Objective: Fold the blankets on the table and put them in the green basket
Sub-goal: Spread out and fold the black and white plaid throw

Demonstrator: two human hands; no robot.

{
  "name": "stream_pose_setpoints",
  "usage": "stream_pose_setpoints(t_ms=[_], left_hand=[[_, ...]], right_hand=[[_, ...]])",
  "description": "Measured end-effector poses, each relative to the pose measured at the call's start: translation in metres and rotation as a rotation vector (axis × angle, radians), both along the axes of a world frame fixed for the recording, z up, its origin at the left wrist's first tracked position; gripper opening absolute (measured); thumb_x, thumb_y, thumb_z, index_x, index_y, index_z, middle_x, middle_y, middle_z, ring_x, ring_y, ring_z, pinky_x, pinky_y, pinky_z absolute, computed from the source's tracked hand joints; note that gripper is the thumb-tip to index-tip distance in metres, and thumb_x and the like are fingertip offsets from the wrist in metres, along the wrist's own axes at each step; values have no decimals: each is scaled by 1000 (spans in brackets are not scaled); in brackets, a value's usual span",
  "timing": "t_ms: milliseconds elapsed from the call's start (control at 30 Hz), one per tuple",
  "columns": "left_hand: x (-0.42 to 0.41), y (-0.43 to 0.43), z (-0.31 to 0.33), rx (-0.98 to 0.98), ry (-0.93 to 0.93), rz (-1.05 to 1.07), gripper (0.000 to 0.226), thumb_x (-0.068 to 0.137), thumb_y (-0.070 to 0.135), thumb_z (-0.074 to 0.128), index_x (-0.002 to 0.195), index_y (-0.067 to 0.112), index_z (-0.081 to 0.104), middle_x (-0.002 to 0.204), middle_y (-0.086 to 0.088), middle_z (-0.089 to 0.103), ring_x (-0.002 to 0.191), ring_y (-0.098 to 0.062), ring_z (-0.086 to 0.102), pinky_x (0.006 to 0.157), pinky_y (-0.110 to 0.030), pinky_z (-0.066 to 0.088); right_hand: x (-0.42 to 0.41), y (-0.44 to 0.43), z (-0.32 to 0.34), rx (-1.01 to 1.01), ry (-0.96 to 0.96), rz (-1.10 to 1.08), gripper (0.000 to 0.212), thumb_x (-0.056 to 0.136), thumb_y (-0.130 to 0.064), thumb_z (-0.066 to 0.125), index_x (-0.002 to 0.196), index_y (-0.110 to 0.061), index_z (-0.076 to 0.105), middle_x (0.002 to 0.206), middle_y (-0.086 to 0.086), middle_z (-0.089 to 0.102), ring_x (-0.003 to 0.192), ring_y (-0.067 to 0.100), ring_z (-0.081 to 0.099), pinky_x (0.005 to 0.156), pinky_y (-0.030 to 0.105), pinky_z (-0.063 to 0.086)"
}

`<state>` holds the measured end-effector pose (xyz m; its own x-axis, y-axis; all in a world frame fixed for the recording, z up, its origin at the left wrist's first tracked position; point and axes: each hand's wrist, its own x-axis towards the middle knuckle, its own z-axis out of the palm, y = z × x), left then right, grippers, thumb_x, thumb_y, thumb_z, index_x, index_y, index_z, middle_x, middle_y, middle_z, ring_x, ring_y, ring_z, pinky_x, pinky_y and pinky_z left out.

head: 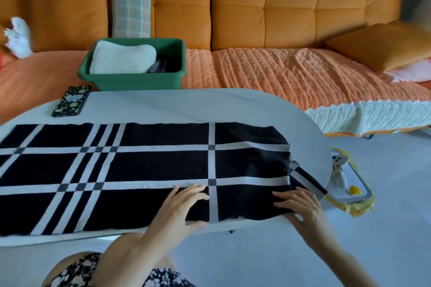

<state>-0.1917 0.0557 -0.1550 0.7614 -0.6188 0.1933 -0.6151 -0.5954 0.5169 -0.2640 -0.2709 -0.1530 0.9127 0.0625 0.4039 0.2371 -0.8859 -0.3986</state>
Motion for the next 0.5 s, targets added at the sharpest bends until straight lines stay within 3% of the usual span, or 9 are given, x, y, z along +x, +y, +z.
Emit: stream_pose_setpoints(t_ms=[100, 200, 300, 400, 467, 500], left_hand=[[-2, -5, 0, -60, -10, 39, 28, 77, 53, 57, 96, 33, 57, 131, 25, 47, 134, 11, 22, 117, -28, 8], [-3, -11, 0, -120, -5, 123, 41, 81, 65, 41, 85, 30, 61, 122, 24, 56, 128, 11, 33, 114, -32, 18], [-5, -16, 4, -129, 24, 192, 67, 82, 75, 23, 88, 24, 66, 116, 23, 60, 123, 10, 39, 113, -31, 22], [-6, -20, 9, -139, 95, 271, 55, 89, 63, 31, 102, 24, 68, 120, 26, 53, 125, 11, 32, 113, -30, 25], [-6, -23, 14, -163, 172, 374, 33, 92, 45, 44, 104, 23, 66, 115, 15, 61, 117, -7, 51, 96, -30, 44], [-5, -25, 17, -187, 182, 409, 25, 93, 37, 47, 99, 21, 66, 100, 9, 66, 94, -7, 61, 78, -21, 48]], right_hand=[[5, -6, 13, -37, -74, -54, 21, 79, -26, 55, 83, -17, 74, 90, -9, 72, 94, 3, 55, 96, 19, 37], [9, -14, 25, -56, -79, -167, 15, 73, -8, 71, 85, -15, 75, 78, -3, 72, 89, 18, 62, 80, 30, 51], [13, -15, 27, -14, 2, -142, 18, 75, -13, 65, 90, -18, 73, 78, -4, 67, 79, 20, 63, 69, 32, 54], [8, -10, 27, 7, 31, -134, 16, 76, -20, 63, 88, -21, 74, 79, -9, 66, 80, 11, 58, 71, 18, 45], [6, -7, 29, 75, 15, -185, 10, 77, -17, 69, 86, -20, 74, 77, -8, 67, 76, 14, 60, 68, 23, 47], [8, -6, 32, 139, 14, -230, 9, 78, -14, 73, 85, -19, 74, 77, -7, 67, 76, 17, 61, 68, 26, 47]])
